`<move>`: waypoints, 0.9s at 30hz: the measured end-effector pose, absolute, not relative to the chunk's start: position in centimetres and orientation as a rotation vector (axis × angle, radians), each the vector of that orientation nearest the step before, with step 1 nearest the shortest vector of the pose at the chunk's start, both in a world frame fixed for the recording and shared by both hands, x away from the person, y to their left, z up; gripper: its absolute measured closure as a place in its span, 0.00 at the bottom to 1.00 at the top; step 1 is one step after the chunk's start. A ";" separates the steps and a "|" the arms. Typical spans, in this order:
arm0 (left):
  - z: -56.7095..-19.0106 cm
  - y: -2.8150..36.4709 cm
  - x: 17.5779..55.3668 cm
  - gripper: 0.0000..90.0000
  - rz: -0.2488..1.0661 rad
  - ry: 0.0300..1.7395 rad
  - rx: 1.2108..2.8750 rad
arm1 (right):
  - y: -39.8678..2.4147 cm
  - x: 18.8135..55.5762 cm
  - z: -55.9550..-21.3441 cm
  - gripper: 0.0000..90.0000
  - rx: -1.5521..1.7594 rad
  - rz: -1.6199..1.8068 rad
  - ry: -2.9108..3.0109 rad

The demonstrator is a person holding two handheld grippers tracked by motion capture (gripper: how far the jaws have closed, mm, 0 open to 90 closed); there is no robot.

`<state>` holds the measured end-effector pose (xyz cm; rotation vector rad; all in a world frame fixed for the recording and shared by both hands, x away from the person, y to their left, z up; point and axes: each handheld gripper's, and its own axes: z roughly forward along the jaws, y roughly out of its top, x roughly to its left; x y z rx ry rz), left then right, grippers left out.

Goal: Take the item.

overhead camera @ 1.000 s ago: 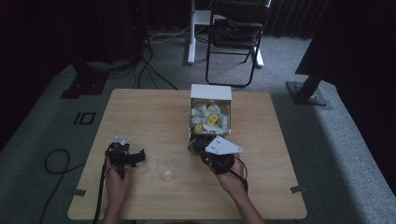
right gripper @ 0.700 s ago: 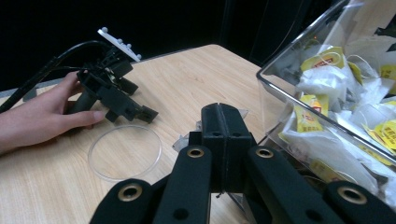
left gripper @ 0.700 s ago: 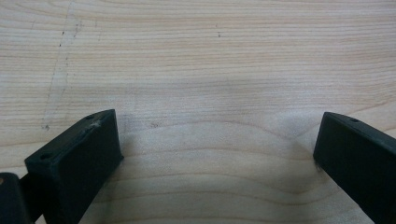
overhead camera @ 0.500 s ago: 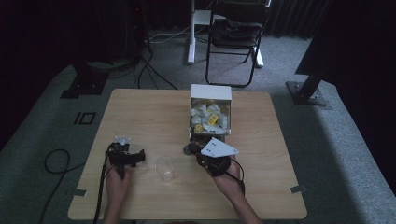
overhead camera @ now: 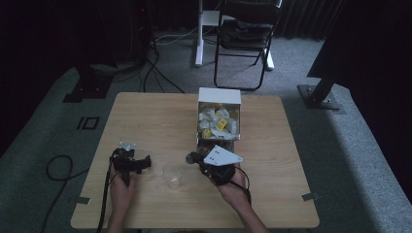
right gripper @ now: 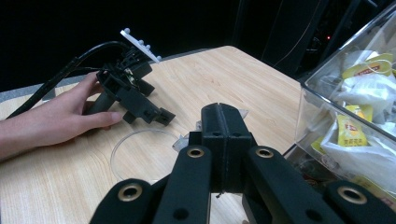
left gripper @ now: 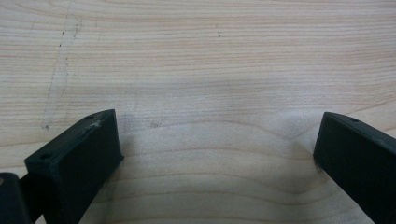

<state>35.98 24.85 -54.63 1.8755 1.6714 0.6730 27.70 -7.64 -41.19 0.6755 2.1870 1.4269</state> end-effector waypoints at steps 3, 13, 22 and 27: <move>-54.6 24.9 36.0 0.01 0.673 1.671 1.876 | -7.5 27.7 -41.2 1.00 0.670 1.430 2.190; -54.6 24.8 36.0 0.01 0.673 1.672 1.875 | -6.8 27.5 -41.4 1.00 0.656 1.433 2.205; -54.6 24.8 36.0 0.01 0.673 1.672 1.875 | -6.4 27.4 -41.2 1.00 0.637 1.434 2.210; -54.6 24.8 36.0 0.01 0.673 1.671 1.875 | -6.2 27.3 -41.1 1.00 0.630 1.438 2.210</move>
